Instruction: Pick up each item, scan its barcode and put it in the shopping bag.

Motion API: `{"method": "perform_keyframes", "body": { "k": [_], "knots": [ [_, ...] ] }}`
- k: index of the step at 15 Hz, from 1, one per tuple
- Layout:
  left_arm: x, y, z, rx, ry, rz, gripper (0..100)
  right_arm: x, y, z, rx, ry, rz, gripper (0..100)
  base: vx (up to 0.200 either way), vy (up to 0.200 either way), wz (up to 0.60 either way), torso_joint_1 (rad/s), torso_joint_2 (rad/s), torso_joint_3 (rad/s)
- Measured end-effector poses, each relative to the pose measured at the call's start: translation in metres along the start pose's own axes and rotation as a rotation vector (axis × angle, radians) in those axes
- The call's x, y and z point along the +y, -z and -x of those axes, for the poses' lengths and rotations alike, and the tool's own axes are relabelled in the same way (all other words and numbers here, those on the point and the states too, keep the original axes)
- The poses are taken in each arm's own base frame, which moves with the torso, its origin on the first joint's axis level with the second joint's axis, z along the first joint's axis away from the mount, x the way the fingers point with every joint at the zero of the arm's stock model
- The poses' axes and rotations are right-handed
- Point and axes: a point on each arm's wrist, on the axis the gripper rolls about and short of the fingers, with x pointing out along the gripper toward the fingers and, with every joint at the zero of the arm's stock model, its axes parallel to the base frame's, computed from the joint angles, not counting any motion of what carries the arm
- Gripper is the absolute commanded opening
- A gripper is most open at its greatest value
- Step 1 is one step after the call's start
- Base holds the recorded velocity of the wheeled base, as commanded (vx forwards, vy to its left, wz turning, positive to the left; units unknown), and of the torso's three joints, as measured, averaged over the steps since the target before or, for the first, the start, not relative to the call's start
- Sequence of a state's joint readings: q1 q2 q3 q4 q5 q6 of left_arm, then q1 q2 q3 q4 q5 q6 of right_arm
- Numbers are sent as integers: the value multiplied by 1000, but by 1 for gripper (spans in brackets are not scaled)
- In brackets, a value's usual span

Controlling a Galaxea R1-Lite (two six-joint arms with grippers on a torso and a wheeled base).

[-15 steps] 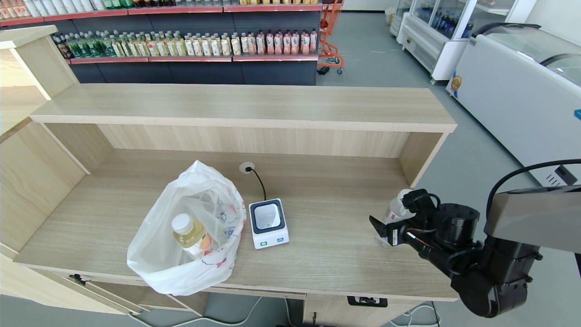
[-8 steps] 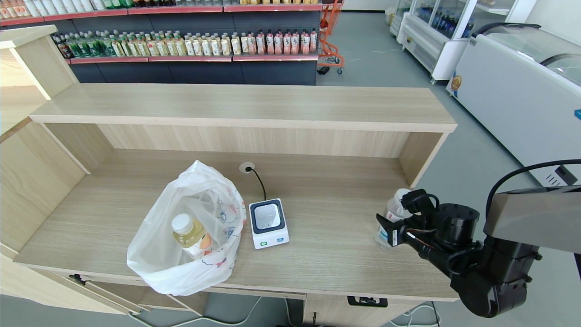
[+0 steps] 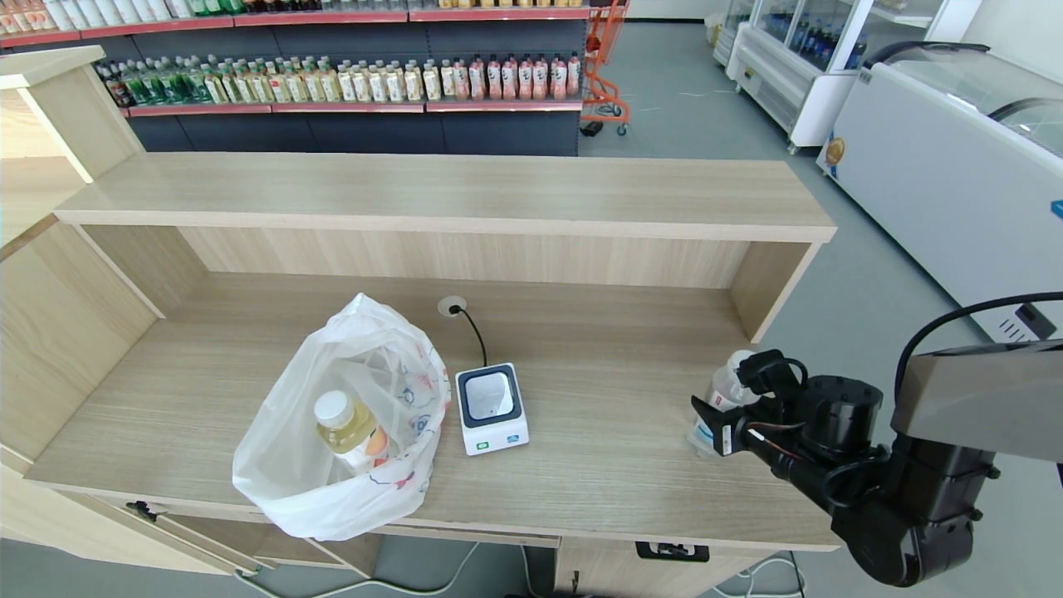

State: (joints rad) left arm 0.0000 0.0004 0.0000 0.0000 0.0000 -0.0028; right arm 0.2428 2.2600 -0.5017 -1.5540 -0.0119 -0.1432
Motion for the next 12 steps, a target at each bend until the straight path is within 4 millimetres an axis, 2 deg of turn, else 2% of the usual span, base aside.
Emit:
{"method": "perform_keyframes", "body": {
  "k": [4,7,10,12],
  "knots": [
    [0,0,0,0,0,0,100,-7,-9,17,3,11,-31,0,0,0,0,0,0,0],
    [0,0,0,0,0,0,100,-13,-32,31,4,-10,-104,0,0,0,0,0,0,0],
    [0,0,0,0,0,0,100,-16,-76,47,42,-147,-232,0,0,0,0,0,0,0],
    [0,0,0,0,0,0,100,-18,-126,70,71,-348,-344,0,0,0,0,0,0,0]
  ]
}}
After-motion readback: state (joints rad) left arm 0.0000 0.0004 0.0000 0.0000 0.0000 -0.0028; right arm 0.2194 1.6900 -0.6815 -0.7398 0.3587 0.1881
